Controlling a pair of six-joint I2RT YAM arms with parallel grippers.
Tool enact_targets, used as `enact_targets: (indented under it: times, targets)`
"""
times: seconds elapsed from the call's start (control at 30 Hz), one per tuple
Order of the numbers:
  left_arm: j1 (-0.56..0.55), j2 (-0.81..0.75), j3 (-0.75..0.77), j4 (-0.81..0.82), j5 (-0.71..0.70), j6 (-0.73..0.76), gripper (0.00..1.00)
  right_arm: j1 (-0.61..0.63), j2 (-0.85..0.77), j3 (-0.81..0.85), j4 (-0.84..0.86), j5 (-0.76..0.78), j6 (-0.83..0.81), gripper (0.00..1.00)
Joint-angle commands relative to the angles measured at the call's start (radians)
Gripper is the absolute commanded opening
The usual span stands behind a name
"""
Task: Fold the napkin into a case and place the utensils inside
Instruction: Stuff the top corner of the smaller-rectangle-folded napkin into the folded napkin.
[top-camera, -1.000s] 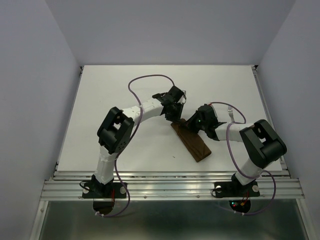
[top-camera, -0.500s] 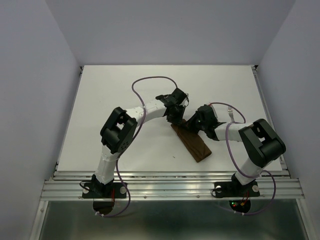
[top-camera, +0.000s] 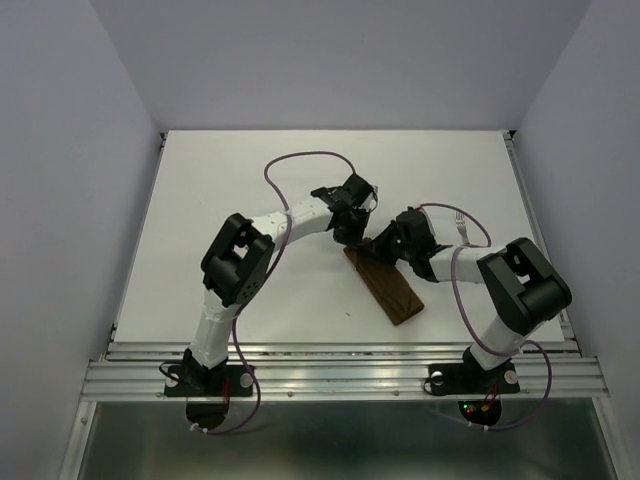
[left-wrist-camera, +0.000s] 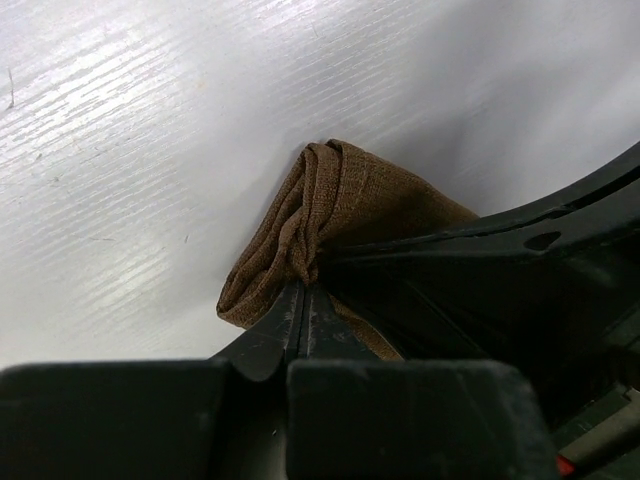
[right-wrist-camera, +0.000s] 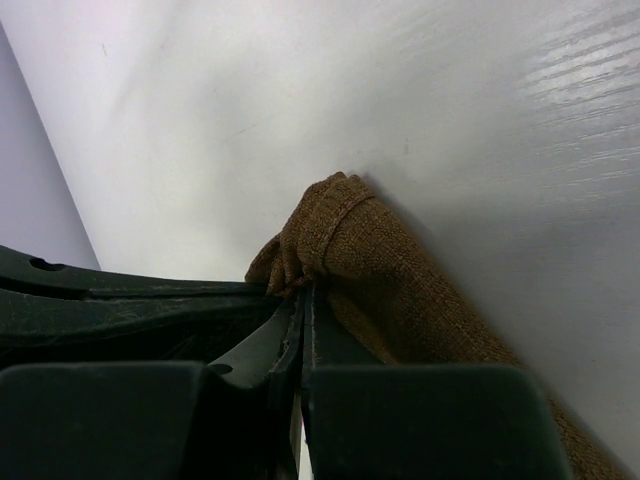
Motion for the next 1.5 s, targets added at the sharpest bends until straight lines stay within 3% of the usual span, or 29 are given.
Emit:
enact_targets:
  times: [0.0,0.2,0.33,0.57,0.67,0.77,0.9,0.93,1.1,1.47]
  targets:
    - [0.015,-0.046,0.025,0.008,0.087,0.002,0.00,0.000,-0.001,-0.015,0.116,-0.041,0.001,0.01]
    - [0.026,-0.052,0.015,0.014,0.121,0.006,0.00,0.000,0.040,-0.014,0.148,-0.063,0.016,0.01]
    - [0.026,-0.055,0.010,0.012,0.118,0.011,0.14,0.000,0.066,0.000,0.130,-0.051,0.025,0.01]
    - [0.027,-0.046,0.016,0.005,0.115,0.016,0.14,0.000,0.077,0.000,0.122,-0.043,0.028,0.01]
    - [0.027,-0.044,0.021,0.002,0.112,0.017,0.23,0.000,0.076,0.002,0.121,-0.040,0.027,0.01]
    - [0.027,-0.046,0.025,-0.005,0.098,0.017,0.23,0.000,0.083,0.002,0.119,-0.038,0.027,0.01]
    - [0.026,-0.049,0.031,-0.011,0.093,0.022,0.18,0.000,0.089,0.003,0.121,-0.040,0.030,0.01]
    - [0.027,-0.049,0.033,-0.015,0.092,0.022,0.01,0.000,0.090,0.005,0.121,-0.038,0.030,0.01]
    - [0.032,-0.070,0.018,0.006,0.081,0.014,0.00,0.000,0.088,0.008,0.124,-0.037,0.025,0.01]
    - [0.081,-0.090,-0.022,0.075,0.274,-0.021,0.00,0.000,0.099,0.034,0.200,-0.098,0.011,0.01]
